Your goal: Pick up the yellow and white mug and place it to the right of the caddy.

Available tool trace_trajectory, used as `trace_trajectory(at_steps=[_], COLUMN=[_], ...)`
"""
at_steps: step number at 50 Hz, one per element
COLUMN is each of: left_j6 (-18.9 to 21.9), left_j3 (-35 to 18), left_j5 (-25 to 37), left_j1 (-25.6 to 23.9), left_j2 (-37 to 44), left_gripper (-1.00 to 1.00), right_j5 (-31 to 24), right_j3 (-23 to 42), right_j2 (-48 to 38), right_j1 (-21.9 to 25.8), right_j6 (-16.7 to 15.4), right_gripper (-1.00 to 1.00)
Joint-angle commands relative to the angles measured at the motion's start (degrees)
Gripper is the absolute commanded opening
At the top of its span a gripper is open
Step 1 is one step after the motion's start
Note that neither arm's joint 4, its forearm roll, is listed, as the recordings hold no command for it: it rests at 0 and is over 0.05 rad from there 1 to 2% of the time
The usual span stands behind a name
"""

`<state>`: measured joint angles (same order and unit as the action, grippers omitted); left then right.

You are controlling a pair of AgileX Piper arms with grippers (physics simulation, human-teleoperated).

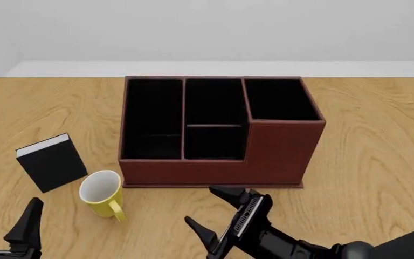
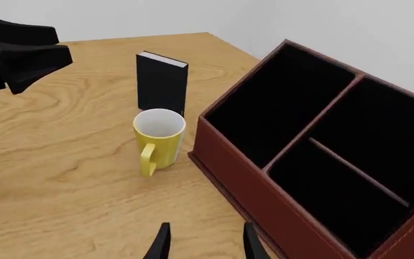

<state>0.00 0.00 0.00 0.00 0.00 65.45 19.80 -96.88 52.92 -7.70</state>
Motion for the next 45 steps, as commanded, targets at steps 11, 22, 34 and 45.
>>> trace_trajectory(at_steps=[11,22,34,45], left_j6=[0.0,0.0,0.0,0.0], left_j3=[0.0,0.0,0.0,0.0], left_j5=[0.0,0.0,0.0,0.0], left_j1=[0.0,0.0,0.0,0.0], left_j2=[0.0,0.0,0.0,0.0], left_gripper=[1.0,1.0,1.0,1.0], right_j5=[-2.11,-4.59,-7.03,-8.57], right_j3=[10.12,15.6,22.25,26.63], right_j2=[-8.99,-12.37,-16.99,-20.41], right_j1=[2.69,3.58,5.02,5.46], right_j6=[0.25,0.49,0.79,1.13], right_gripper=[1.0,1.0,1.0,1.0])
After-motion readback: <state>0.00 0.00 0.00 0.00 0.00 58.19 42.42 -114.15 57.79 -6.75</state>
